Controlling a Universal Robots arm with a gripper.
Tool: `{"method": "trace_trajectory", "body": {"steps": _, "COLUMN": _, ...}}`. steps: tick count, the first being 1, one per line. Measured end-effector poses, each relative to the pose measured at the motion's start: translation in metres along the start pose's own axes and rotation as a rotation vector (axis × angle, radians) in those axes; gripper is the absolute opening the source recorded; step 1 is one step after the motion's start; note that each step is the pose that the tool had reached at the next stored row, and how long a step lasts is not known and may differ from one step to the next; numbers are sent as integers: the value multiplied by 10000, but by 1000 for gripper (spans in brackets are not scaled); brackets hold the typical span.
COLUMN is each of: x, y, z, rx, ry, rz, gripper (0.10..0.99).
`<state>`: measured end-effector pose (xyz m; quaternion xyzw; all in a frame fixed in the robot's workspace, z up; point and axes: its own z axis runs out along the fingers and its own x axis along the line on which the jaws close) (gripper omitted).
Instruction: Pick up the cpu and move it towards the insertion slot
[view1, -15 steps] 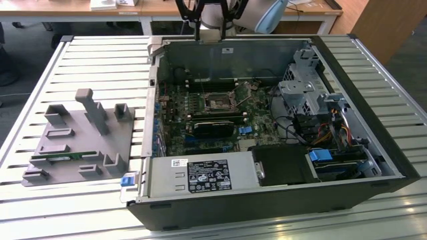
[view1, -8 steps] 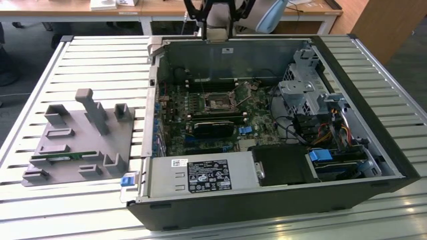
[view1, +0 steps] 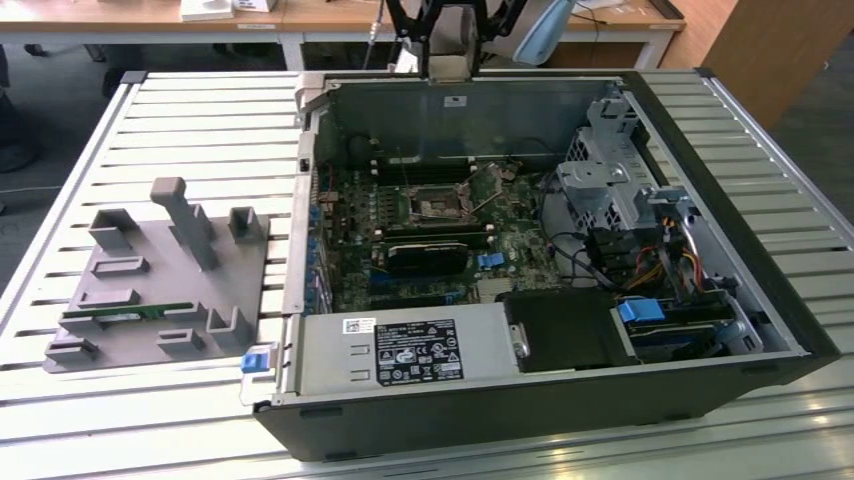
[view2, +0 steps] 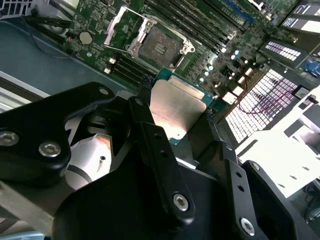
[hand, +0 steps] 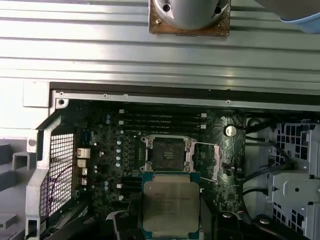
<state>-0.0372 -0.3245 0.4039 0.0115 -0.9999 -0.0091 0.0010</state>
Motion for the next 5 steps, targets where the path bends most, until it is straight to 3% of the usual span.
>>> {"method": "trace_trajectory", "body": {"steps": 5, "x": -1, "y": 0, "z": 1, "rx": -2, "ry": -1, "rz": 1, "gripper": 541}}
